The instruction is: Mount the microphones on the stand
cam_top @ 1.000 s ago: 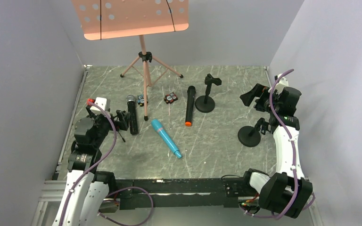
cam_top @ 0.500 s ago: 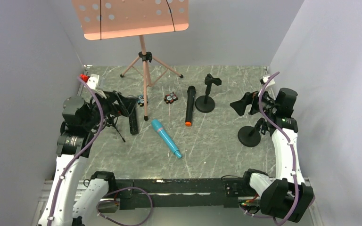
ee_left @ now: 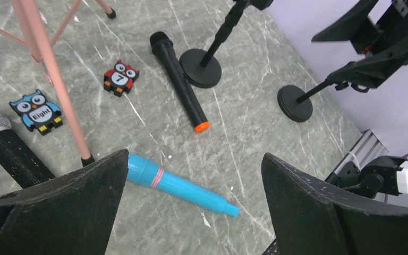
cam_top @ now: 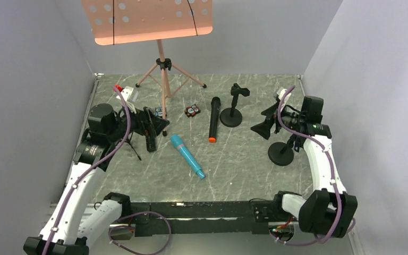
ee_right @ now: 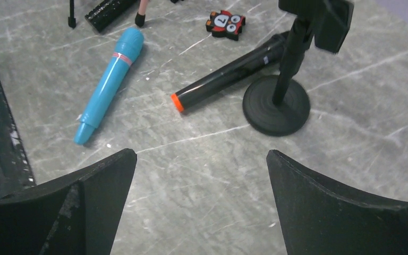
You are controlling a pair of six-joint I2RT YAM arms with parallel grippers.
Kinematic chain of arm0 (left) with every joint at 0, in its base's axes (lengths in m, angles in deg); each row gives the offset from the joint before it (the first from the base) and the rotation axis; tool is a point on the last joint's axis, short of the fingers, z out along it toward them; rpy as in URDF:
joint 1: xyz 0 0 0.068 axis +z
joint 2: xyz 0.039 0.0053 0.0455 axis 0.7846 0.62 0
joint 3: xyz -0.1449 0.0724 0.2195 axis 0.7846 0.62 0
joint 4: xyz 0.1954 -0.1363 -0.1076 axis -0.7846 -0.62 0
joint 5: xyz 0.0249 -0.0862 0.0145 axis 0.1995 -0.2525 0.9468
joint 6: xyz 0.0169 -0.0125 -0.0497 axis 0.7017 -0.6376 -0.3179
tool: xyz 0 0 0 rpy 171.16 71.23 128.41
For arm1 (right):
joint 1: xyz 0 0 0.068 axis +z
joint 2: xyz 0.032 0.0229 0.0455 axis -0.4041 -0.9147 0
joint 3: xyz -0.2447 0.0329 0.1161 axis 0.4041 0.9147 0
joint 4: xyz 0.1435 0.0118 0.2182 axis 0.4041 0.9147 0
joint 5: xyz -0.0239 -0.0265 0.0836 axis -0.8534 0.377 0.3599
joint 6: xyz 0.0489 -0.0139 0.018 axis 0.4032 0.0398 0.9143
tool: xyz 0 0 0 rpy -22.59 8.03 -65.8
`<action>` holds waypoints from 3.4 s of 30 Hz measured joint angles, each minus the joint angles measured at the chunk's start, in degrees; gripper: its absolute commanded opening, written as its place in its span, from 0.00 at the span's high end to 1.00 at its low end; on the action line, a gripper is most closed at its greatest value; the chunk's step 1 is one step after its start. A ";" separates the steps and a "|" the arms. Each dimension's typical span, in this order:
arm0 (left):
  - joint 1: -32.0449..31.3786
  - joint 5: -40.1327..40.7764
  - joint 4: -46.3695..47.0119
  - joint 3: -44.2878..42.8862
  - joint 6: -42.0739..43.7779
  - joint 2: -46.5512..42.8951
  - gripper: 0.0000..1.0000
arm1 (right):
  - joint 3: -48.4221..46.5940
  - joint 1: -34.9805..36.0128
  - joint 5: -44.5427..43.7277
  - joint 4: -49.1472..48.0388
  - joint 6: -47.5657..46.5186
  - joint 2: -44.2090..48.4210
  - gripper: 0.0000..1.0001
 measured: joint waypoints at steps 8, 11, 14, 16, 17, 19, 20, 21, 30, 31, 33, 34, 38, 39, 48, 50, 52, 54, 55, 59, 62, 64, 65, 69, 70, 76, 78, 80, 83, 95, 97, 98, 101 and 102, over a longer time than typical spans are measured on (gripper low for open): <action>-2.12 -0.15 0.76 3.56 -0.92 1.05 0.01 | -5.81 0.87 1.70 -3.23 -10.88 -6.75 0.00; -2.49 -0.13 0.87 5.18 -1.14 0.22 0.01 | -10.69 1.84 0.81 -6.91 -11.06 -13.14 0.00; -2.54 -0.09 0.76 6.95 -1.16 -1.62 0.01 | -14.86 3.30 -0.87 -9.42 -11.13 -18.49 0.00; -2.60 -0.09 0.74 7.72 -1.18 -3.02 0.01 | -17.33 4.24 -2.08 -10.69 -11.06 -21.62 0.01; -2.60 -0.09 0.76 8.02 -1.16 -3.76 0.01 | -18.67 4.61 -2.38 -10.86 -11.08 -23.04 0.02; -2.60 -0.09 0.72 8.46 -1.16 -5.03 0.01 | -21.53 5.16 -2.54 -10.71 -11.54 -25.83 0.04; -2.60 -0.09 0.59 8.50 -1.16 -5.51 0.01 | -23.37 5.46 -2.49 -10.32 -12.09 -27.47 0.05; -2.62 -0.07 0.57 8.50 -1.16 -5.88 0.01 | -25.20 5.88 -2.54 -10.03 -12.74 -29.09 0.06; -2.64 0.37 0.33 9.29 -1.14 -8.35 0.01 | -33.62 9.18 -3.48 -4.74 -18.38 -37.16 0.25; -2.64 0.37 0.33 9.44 -1.14 -8.41 0.01 | -34.16 9.46 -3.48 -4.04 -19.12 -37.59 0.28; -2.64 0.37 0.15 9.55 -1.14 -8.35 0.01 | -34.88 9.70 -3.45 -2.73 -20.39 -38.10 0.34; -2.64 0.37 0.07 9.64 -1.14 -8.35 0.01 | -35.19 9.77 -3.43 -1.88 -21.16 -38.25 0.38; -2.64 0.37 -0.24 9.70 -1.14 -8.26 0.01 | -36.20 9.77 -3.30 1.38 -23.85 -38.60 0.61; -2.64 0.37 -0.24 9.70 -1.14 -8.24 0.01 | -36.30 9.79 -3.30 1.97 -24.59 -38.60 0.67; -2.64 0.31 -0.44 9.70 -1.14 -7.76 0.01 | -36.74 9.77 -1.73 5.99 -26.88 -38.49 0.84; -2.64 0.07 -0.44 9.70 -1.11 -7.76 0.01 | -36.74 9.77 -1.36 6.78 -27.02 -38.14 0.84; -2.71 -0.61 -0.42 9.70 -0.94 -7.78 0.01 | -36.72 9.77 -1.09 8.81 -27.41 -37.29 0.85; -3.08 -1.36 -0.39 9.70 -0.33 -7.80 0.01 | -36.48 9.77 -0.52 11.13 -28.35 -36.00 0.85; -3.41 -1.68 -0.37 9.70 0.15 -7.82 0.01 | -36.00 9.77 -0.24 12.24 -28.83 -34.88 0.85; -5.33 -2.80 -0.07 9.60 2.23 -7.87 0.01 | -32.39 10.80 1.40 17.81 -31.12 -28.00 0.85; -6.99 -3.26 0.13 9.29 3.39 -7.69 0.01 | -28.79 12.85 3.06 22.86 -33.42 -21.62 0.85; -8.04 -3.30 0.70 9.03 3.65 -7.37 0.01 | -26.43 14.08 4.28 25.14 -34.34 -18.29 0.85; -8.61 -3.28 1.14 8.98 3.65 -7.19 0.01 | -24.85 14.93 4.87 26.14 -34.62 -16.59 0.85; -10.54 -3.04 1.99 8.98 3.58 -7.04 0.01 | -17.92 17.62 6.08 27.43 -34.56 -11.76 0.85; -11.02 -2.89 2.12 8.98 3.58 -7.04 0.01 | -16.22 18.21 6.08 27.47 -34.42 -10.99 0.85; -13.16 -1.38 2.14 8.98 3.50 -6.99 0.01 | -9.09 20.85 6.34 25.38 -31.76 -7.93 0.85; -13.84 -0.59 2.14 8.98 3.32 -6.88 0.01 | -8.28 21.27 6.08 23.65 -30.77 -6.64 0.84; -14.56 0.63 2.08 8.98 3.04 -6.69 0.01 | -7.72 21.51 6.08 22.62 -29.90 -5.81 0.82; -15.43 3.23 2.05 8.98 1.84 -6.34 0.01 | -6.60 21.68 6.10 21.29 -29.07 -4.92 0.79; -18.21 12.85 2.69 9.70 -6.23 -2.69 0.05 | -1.77 21.62 6.78 17.31 -26.64 -1.38 0.01; -18.99 15.26 3.21 10.43 -8.02 -1.86 0.01 | -1.29 21.03 6.88 16.85 -26.18 -0.72 0.00; -19.32 16.00 3.34 10.71 -8.63 -1.64 0.01 | -1.20 20.59 6.91 16.74 -25.90 -0.42 0.00; -21.22 19.80 4.33 11.96 -11.80 -0.55 0.01 | -0.50 17.31 7.39 15.58 -25.05 1.27 0.00; -22.08 21.44 4.42 12.15 -13.16 -0.04 0.01 | -0.26 16.11 7.65 15.17 -24.72 1.66 0.00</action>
